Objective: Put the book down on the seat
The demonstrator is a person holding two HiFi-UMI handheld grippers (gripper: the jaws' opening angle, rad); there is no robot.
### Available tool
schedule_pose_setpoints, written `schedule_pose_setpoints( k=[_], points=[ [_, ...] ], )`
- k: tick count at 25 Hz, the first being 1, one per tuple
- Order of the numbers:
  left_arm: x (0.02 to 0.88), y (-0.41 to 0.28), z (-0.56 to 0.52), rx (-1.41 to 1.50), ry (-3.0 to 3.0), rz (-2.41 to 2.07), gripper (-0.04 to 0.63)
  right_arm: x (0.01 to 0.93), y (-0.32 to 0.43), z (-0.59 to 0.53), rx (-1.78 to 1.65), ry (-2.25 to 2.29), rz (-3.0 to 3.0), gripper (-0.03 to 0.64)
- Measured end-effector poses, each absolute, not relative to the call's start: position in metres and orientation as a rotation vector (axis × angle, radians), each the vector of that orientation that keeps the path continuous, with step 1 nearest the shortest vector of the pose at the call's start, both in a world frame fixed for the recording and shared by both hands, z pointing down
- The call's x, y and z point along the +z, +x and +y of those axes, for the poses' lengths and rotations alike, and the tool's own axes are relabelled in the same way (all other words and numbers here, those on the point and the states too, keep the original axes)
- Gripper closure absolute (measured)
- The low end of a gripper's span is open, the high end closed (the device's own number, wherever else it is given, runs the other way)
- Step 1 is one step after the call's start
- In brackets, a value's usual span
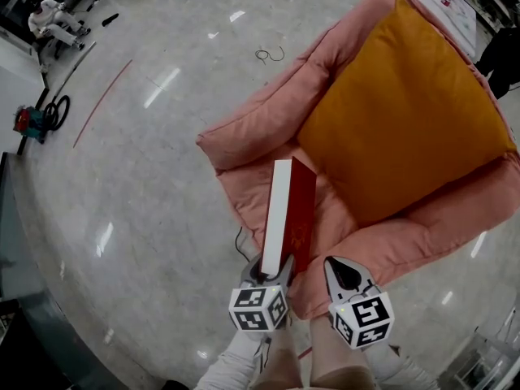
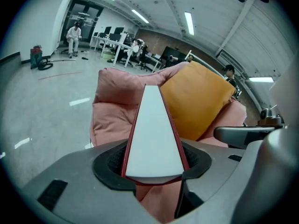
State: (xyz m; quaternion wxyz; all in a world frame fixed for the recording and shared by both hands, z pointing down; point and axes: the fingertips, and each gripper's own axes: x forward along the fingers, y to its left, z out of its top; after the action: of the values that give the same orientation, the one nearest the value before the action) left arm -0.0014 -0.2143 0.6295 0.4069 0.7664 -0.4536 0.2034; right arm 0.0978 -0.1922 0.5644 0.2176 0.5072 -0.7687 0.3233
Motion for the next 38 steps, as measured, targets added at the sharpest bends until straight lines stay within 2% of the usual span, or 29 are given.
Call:
schedule_pose_setpoints(
  k=[22,31,38],
  points=[
    [0.709,-0.001,-0.228,0.599,1.826,-1.1,0.341,0.599,0.103,-0.196,0.984,1.406,-2.065,0.612],
    [0.71,-0.042,-0.236,0.692,1.763,-1.26,0.253,0.583,0.088,-0.192,0.962,1.381,-2.105,0.612],
    [0.693,-0.069,-0.23,0.661,1.725,-1.306,0.238,0.568,0.075,-0.188,0.937,1.367,-2.131,0.612]
  ],
)
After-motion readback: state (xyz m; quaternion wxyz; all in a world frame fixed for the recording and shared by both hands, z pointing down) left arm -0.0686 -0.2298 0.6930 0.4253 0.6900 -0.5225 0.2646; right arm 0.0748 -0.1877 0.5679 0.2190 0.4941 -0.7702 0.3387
